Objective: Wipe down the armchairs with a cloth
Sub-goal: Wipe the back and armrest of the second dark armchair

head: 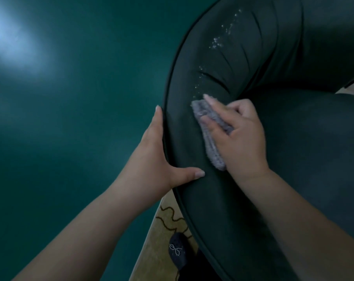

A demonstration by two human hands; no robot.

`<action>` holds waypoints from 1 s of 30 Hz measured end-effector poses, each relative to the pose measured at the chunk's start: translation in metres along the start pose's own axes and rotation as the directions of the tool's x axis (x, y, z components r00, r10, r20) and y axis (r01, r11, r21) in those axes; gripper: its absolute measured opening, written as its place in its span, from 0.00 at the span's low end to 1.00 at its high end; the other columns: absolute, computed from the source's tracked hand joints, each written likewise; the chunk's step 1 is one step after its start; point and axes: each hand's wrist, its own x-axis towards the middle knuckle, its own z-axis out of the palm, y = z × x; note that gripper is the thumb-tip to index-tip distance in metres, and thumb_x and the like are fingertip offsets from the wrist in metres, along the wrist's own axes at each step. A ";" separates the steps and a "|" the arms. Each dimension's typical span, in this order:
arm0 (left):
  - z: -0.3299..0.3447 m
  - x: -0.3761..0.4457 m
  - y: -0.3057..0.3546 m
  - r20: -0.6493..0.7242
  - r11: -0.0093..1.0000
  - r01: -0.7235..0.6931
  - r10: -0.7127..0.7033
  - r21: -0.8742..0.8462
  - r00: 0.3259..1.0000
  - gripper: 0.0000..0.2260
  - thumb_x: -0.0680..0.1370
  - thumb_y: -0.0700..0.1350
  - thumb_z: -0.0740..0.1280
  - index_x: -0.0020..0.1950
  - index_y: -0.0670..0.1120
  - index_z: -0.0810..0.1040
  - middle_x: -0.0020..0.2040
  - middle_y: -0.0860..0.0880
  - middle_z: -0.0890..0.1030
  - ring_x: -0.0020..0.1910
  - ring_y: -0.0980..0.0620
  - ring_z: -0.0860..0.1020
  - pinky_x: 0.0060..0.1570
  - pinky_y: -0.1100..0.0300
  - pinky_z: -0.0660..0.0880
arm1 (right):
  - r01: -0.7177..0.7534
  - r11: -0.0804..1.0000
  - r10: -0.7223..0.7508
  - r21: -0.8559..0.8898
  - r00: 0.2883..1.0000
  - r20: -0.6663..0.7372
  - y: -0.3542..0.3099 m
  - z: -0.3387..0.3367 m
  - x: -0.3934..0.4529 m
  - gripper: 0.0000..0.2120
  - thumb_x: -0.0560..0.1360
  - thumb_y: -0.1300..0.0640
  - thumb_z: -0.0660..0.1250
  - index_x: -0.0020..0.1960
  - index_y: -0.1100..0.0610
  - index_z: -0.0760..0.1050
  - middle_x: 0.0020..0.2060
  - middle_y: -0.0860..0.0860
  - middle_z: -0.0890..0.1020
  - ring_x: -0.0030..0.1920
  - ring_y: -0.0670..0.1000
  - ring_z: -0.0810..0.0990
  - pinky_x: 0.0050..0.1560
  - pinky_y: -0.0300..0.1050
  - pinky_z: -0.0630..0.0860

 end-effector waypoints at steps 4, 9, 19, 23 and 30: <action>-0.001 0.001 0.001 0.008 1.000 0.006 -0.006 0.005 1.000 0.63 0.53 0.61 0.77 0.77 0.60 0.39 0.76 0.60 0.59 0.71 0.58 0.65 0.70 0.56 0.66 | -0.079 0.996 0.081 0.041 0.996 -0.040 0.000 -0.002 0.004 0.18 0.74 0.49 0.69 0.63 0.45 0.76 0.45 0.48 0.70 0.45 0.42 0.73 0.50 0.28 0.70; 0.001 0.001 0.001 -0.015 1.000 -0.010 0.010 0.004 1.000 0.62 0.53 0.61 0.76 0.78 0.57 0.41 0.76 0.58 0.60 0.71 0.58 0.65 0.70 0.57 0.65 | 0.145 0.989 -0.144 -0.028 0.989 0.038 -0.022 0.017 0.016 0.21 0.72 0.42 0.65 0.64 0.43 0.74 0.45 0.47 0.69 0.43 0.44 0.72 0.44 0.41 0.76; 0.001 0.021 0.010 -0.062 0.999 -0.025 0.027 0.032 0.998 0.61 0.57 0.58 0.78 0.79 0.53 0.42 0.77 0.57 0.57 0.71 0.65 0.58 0.60 0.79 0.54 | -0.031 0.992 0.044 0.126 0.994 -0.101 -0.012 0.021 0.057 0.20 0.71 0.42 0.68 0.62 0.44 0.77 0.42 0.43 0.68 0.43 0.41 0.74 0.48 0.31 0.72; -0.003 0.033 0.015 -0.078 0.996 -0.045 0.050 0.071 0.996 0.60 0.57 0.58 0.77 0.79 0.52 0.43 0.78 0.56 0.56 0.73 0.62 0.56 0.67 0.70 0.55 | 0.079 0.996 -0.082 -0.047 0.994 -0.074 -0.014 0.028 0.067 0.19 0.72 0.45 0.68 0.63 0.44 0.76 0.44 0.45 0.68 0.42 0.43 0.72 0.46 0.40 0.75; -0.006 0.046 0.019 -0.077 0.997 -0.031 0.037 0.074 0.996 0.61 0.54 0.61 0.75 0.79 0.54 0.43 0.77 0.57 0.57 0.72 0.63 0.58 0.62 0.75 0.55 | -0.154 0.986 0.164 0.060 0.962 -0.217 0.017 0.002 0.060 0.17 0.74 0.47 0.68 0.62 0.45 0.77 0.44 0.44 0.68 0.44 0.40 0.74 0.47 0.25 0.68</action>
